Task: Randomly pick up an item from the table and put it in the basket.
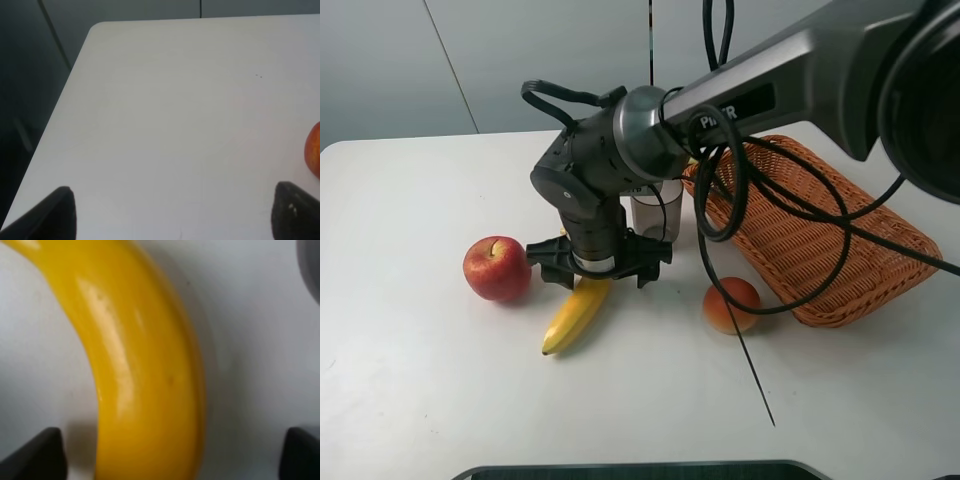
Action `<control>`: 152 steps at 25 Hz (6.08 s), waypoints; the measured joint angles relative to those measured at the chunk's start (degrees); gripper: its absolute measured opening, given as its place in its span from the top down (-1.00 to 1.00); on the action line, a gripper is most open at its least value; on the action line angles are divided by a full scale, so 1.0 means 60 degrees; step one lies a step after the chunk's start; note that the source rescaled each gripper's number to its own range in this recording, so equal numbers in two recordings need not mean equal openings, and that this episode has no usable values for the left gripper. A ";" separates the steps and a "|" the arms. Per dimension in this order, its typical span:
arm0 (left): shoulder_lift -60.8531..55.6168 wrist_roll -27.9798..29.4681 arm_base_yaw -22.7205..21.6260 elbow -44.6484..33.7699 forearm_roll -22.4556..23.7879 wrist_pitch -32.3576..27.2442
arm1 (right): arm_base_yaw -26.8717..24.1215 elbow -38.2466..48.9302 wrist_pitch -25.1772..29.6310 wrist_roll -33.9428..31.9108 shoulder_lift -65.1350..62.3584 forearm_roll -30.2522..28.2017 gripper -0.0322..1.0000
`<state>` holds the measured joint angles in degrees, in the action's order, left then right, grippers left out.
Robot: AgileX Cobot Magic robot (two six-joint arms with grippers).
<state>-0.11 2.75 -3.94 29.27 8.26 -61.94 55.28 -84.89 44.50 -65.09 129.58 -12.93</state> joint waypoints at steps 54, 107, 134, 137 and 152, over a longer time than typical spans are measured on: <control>0.0000 -0.0018 0.0000 0.0000 0.0000 0.0000 | -0.2421 0.1602 0.2298 0.8476 -0.5015 0.1571 0.92; 0.0000 -0.0018 0.0000 0.0000 0.0000 0.0000 | -0.6674 0.4700 -0.0911 0.9873 -0.6277 0.1935 -1.00; 0.0000 -0.0018 0.0000 0.0000 0.0000 0.0000 | -0.9659 0.7547 0.2253 1.0267 -1.5780 0.2054 -1.00; 0.0000 -0.0018 0.0000 0.0000 0.0000 0.0000 | -0.9659 0.7564 0.2722 1.0391 -1.6476 0.2054 -1.00; 0.0000 -0.0018 0.0000 0.0000 0.0000 0.0000 | -0.9659 0.8512 0.3177 1.1673 -2.0202 0.2826 -1.00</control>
<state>-0.11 2.64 -3.94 29.27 8.26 -61.94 -2.67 -33.82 63.56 4.94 8.37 4.03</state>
